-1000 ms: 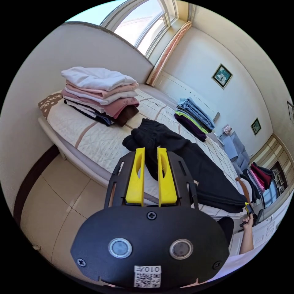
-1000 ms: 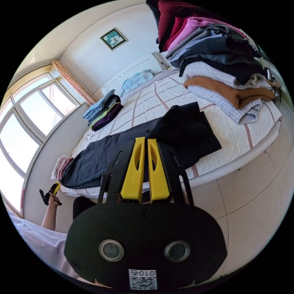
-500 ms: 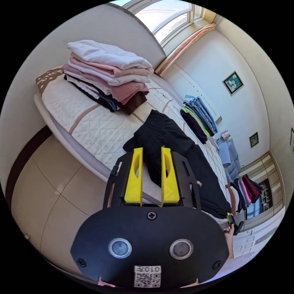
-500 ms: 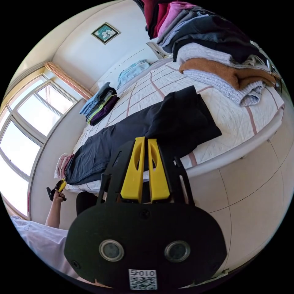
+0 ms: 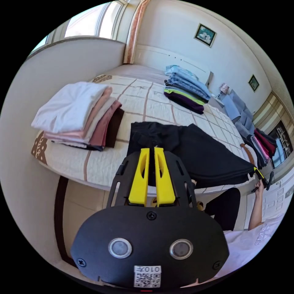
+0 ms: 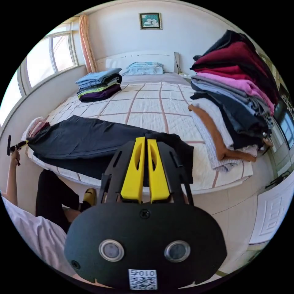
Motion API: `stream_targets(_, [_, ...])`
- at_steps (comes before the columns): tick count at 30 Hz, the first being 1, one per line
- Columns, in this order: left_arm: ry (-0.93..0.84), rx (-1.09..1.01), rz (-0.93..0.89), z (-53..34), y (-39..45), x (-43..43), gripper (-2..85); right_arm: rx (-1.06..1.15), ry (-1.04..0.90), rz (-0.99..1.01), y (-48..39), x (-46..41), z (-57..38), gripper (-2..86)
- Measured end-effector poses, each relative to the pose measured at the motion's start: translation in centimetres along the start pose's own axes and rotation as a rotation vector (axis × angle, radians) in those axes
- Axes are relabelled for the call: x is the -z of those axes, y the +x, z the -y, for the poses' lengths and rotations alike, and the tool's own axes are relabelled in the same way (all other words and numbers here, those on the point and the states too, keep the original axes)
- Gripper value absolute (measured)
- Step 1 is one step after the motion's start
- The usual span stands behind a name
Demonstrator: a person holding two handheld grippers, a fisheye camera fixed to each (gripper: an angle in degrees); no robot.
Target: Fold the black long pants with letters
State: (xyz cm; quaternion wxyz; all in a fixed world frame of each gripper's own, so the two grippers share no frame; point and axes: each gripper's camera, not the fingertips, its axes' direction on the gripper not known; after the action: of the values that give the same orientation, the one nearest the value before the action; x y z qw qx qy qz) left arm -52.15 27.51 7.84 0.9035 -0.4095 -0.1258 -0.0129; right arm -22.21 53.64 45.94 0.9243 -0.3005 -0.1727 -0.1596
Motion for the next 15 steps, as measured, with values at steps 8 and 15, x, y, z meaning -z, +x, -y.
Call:
stream_targets(8, [0.200, 0.007, -0.128, 19.7, 0.7, -2.7, 1.6, 0.261, 0.046, -0.257, -5.1, -6.3, 18.2, 3.3])
stream_targets(15, [-0.166, -0.046, 0.152, 36.7, 4.3, -18.3, 2.5, 0.384, -0.059, -0.185, -6.1, -20.4, 39.0, 3.4])
